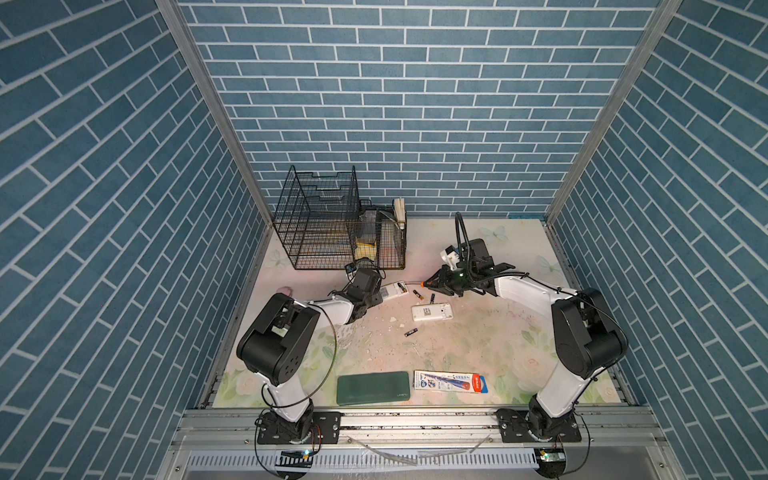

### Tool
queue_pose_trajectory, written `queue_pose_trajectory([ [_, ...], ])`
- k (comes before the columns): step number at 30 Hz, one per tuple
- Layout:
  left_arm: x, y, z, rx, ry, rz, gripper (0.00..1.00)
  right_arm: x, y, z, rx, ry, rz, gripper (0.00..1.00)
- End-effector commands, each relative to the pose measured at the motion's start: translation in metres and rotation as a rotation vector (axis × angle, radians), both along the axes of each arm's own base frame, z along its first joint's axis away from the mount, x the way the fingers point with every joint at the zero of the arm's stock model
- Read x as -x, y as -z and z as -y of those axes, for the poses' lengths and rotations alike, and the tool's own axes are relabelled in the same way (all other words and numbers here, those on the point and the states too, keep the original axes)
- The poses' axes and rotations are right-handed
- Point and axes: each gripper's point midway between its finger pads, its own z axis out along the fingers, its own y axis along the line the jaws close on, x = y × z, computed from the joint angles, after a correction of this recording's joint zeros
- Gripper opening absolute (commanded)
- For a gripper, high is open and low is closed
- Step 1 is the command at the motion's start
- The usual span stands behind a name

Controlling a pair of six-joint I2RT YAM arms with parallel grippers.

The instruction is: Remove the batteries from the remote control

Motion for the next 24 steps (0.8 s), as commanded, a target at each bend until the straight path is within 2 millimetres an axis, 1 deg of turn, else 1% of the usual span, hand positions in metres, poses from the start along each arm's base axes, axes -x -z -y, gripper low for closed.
queue_pose_trajectory([
  [1,0.098,0.069,-0.032,-0.155,0.082,-0.447,0.60,0.000,-0.002,0.008,0.088,-0.056,0.045,0.00],
  [4,0.092,0.062,-0.030,-0.162,0.099,-0.441,0.61,-0.006,0.000,0.010,0.141,-0.082,0.070,0.00],
  [6,0.091,0.058,-0.029,-0.158,0.102,-0.437,0.62,-0.010,-0.002,0.007,0.142,-0.095,0.083,0.00],
  [15,0.100,0.030,-0.028,-0.049,0.024,-0.382,0.66,-0.018,-0.010,0.000,0.161,-0.161,0.130,0.00],
  [19,0.102,0.025,-0.025,-0.005,0.001,-0.361,0.66,-0.022,-0.010,-0.004,0.177,-0.196,0.150,0.00],
  [24,0.099,0.021,-0.023,0.016,-0.007,-0.343,0.66,-0.022,-0.008,-0.011,0.189,-0.238,0.166,0.00],
])
